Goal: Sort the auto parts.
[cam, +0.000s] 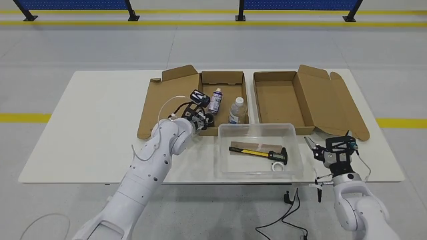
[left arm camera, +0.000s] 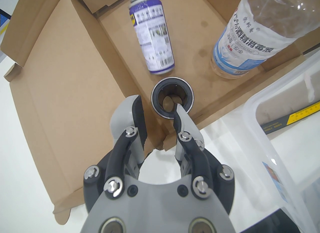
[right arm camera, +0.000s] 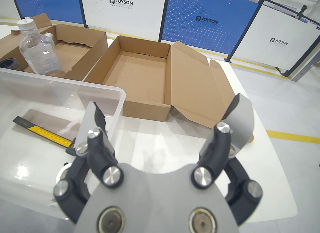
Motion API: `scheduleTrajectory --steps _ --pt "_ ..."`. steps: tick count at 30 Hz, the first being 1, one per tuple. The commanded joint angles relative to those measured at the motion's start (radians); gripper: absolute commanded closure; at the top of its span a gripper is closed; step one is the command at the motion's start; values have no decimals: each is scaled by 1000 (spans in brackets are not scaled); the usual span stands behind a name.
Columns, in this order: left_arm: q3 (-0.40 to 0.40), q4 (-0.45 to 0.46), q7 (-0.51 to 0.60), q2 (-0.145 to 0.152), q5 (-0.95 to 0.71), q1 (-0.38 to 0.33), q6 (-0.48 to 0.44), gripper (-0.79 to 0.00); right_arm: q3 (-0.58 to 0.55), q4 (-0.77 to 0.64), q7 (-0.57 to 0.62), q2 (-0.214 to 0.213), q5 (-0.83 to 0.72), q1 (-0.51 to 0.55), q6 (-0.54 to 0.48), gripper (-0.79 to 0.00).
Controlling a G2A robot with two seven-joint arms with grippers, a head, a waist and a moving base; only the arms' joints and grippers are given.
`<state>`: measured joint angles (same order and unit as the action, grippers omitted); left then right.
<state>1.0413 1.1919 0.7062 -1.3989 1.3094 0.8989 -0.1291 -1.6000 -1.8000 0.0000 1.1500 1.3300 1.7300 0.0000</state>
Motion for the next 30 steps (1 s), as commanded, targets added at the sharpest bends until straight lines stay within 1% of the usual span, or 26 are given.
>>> scheduleTrajectory --steps 1,3,7,8,9,10,15,22,27,30 --pt "-1 3 -2 -1 0 -3 -3 -200 0 0 0 0 0 0 0 -785" --pt "2 14 -4 0 -5 -2 -10 -228 0 0 0 0 0 0 0 -785" --pt "17 60 -12 4 -17 13 -31 -348 0 0 0 0 0 0 0 -785" --pt "23 78 -21 6 -20 20 -41 -471 0 0 0 0 0 0 0 -785" --pt "28 97 -30 9 -17 29 -53 -671 0 0 0 0 0 0 0 -785" --pt "33 119 -42 12 -12 40 -66 -785 0 0 0 0 0 0 0 -785" --pt "74 250 -139 34 50 126 -127 -785 0 0 0 0 0 0 0 -785" --pt "152 421 -303 59 92 258 -157 -785 0 0 0 0 0 0 0 -785" --pt "208 511 -439 74 127 362 -152 -785 0 0 0 0 0 0 0 -785" --pt "249 541 -514 81 134 432 -117 -785 0 0 0 0 0 0 0 -785"
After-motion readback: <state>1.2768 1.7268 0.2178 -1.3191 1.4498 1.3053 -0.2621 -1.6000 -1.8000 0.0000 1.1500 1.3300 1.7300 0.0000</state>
